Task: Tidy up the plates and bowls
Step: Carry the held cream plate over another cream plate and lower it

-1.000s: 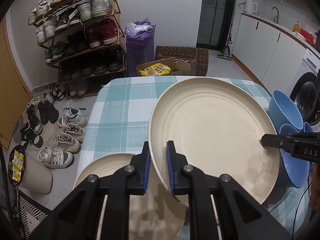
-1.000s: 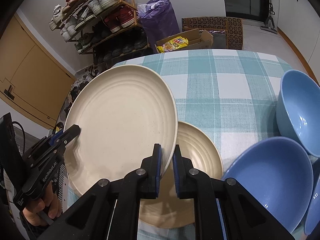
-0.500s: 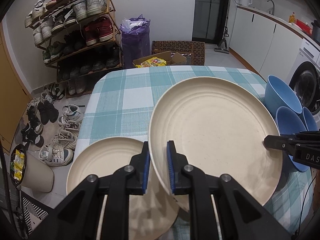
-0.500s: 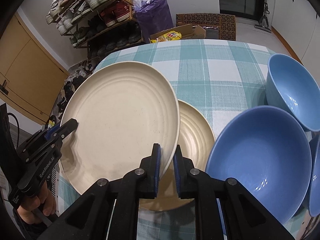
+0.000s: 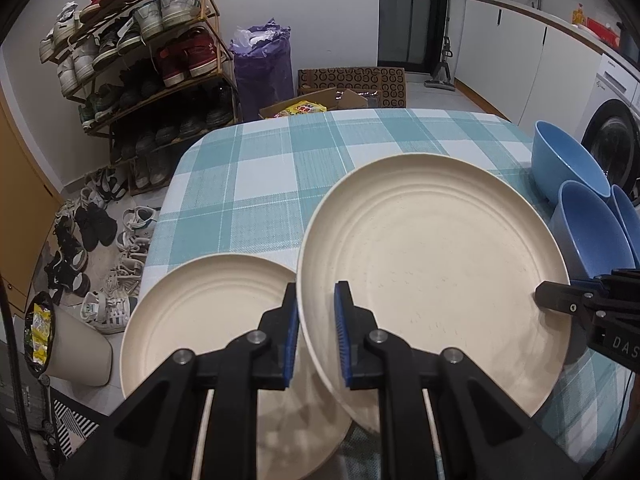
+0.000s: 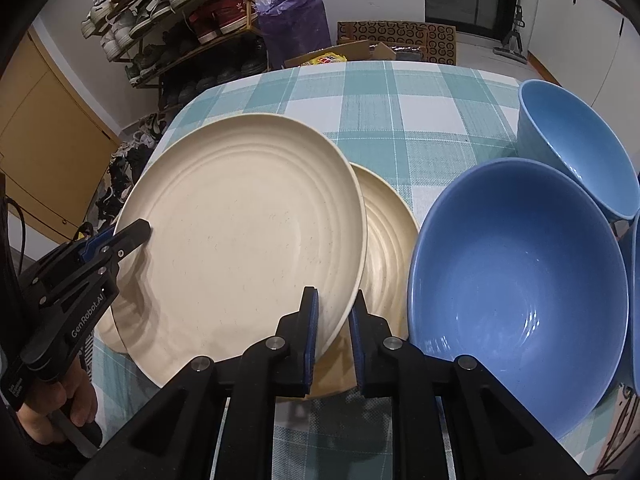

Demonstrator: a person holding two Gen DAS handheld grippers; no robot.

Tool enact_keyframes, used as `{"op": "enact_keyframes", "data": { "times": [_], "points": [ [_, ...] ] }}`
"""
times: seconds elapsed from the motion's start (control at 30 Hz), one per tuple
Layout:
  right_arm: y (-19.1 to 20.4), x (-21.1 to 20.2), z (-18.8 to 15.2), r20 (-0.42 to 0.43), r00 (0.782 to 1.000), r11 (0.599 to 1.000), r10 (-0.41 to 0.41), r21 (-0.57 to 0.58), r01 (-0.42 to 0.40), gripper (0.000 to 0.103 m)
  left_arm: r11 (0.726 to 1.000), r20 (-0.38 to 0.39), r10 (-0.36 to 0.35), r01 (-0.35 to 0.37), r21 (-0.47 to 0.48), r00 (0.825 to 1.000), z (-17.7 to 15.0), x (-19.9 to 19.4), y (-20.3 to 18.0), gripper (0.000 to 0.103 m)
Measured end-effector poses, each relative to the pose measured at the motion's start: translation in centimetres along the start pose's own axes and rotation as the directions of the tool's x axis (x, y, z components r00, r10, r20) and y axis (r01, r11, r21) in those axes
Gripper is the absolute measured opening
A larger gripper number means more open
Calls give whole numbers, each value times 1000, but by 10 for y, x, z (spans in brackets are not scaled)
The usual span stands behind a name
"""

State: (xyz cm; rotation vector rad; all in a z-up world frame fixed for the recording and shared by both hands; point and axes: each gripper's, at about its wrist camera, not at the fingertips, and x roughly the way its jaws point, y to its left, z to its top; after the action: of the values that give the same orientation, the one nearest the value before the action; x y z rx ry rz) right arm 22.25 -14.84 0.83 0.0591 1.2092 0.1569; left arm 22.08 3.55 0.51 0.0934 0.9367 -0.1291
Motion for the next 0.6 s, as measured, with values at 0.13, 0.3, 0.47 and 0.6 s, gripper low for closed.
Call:
{"op": "enact_keyframes", "data": {
  "times": [0.13,0.3,0.47,0.6],
  "points": [
    [3,2,-5,13,999,999,-33,-11,33,15,1000,-15,-4,4,3,1000,-5,10,-2,16],
    [12,4,-11,33,994,994,-101,-50,102,16,1000,-28,8,-7,16,1000,-6,20,-5,17],
    [18,5,-16,41,991,990,-124,-70,126,18,1000,-36,8,-8,18,999,-6,26,-4,17],
    [24,7,-22,41,987,983,-155,-90,158,20,999,-37,12,-11,30,999,-4,29,-6,18]
  ]
}}
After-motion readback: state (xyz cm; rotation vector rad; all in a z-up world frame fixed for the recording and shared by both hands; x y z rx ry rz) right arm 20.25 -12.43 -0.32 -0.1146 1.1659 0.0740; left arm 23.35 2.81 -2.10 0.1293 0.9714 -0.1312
